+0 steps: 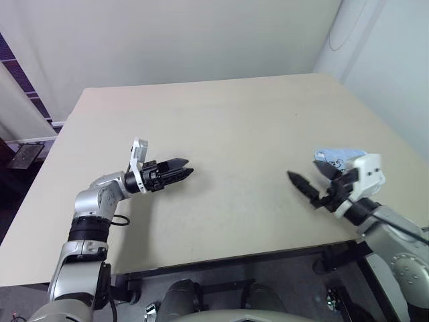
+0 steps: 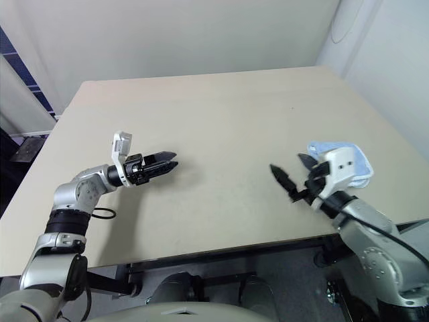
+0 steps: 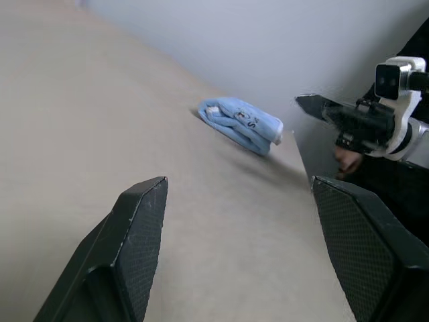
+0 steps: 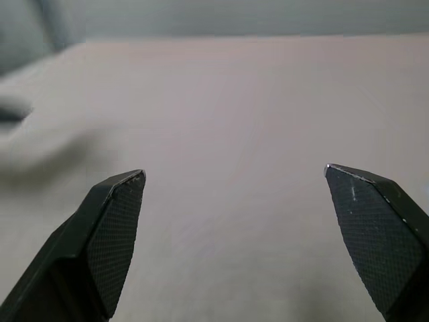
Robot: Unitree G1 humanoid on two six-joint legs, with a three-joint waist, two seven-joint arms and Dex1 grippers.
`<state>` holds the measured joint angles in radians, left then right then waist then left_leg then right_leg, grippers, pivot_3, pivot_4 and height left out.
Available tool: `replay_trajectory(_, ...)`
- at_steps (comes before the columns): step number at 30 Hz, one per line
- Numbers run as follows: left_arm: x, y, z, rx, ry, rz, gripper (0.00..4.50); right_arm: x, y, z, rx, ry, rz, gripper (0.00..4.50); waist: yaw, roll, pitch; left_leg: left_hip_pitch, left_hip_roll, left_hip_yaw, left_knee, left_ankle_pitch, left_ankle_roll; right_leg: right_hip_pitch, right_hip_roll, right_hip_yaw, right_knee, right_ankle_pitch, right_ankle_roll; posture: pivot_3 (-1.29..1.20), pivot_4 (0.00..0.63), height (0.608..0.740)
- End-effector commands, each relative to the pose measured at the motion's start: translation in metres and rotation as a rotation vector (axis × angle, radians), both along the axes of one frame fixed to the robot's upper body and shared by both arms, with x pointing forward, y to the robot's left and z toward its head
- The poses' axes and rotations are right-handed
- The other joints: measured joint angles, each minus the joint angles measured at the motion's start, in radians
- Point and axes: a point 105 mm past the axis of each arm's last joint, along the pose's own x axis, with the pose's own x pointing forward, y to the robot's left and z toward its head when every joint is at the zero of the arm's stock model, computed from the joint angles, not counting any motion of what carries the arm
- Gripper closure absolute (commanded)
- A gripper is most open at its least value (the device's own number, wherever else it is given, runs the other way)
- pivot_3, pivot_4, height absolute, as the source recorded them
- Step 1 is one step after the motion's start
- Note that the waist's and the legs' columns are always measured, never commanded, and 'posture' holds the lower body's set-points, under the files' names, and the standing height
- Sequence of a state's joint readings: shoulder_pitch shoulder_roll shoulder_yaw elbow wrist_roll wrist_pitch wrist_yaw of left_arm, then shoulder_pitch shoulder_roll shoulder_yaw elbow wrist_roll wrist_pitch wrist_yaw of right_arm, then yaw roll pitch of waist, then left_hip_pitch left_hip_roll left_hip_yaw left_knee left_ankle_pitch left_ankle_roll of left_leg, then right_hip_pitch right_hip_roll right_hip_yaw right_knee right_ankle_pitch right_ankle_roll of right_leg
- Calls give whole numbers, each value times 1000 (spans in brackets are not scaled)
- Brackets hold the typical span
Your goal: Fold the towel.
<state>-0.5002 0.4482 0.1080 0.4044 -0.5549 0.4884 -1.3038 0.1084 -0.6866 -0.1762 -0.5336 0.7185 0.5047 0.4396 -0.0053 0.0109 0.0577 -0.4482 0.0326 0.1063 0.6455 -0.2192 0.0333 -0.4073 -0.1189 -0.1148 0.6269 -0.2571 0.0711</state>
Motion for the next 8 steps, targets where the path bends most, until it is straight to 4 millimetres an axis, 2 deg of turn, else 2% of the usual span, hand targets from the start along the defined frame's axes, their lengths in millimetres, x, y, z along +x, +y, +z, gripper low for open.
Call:
replay_trajectory(1,-6,2,17,43,-153,4,918,-3,16,1,-31,-40,171,33,-1,-1,0,0,0,0,1,0,0,0,0,0,0,0,1,0,0,716)
replay_trajectory(4,-20,2,6,126,-210,-17,918,-5,23,-9,-60,-23,261,33,-4,-1,0,3,0,0,3,-1,-2,3,0,0,0,2,3,0,0,716)
replay_trajectory(8,-32,0,-2,187,-249,-35,918,2,27,-8,-56,-26,315,33,-4,-1,0,4,1,0,3,-1,-2,4,-1,0,0,3,2,0,0,716)
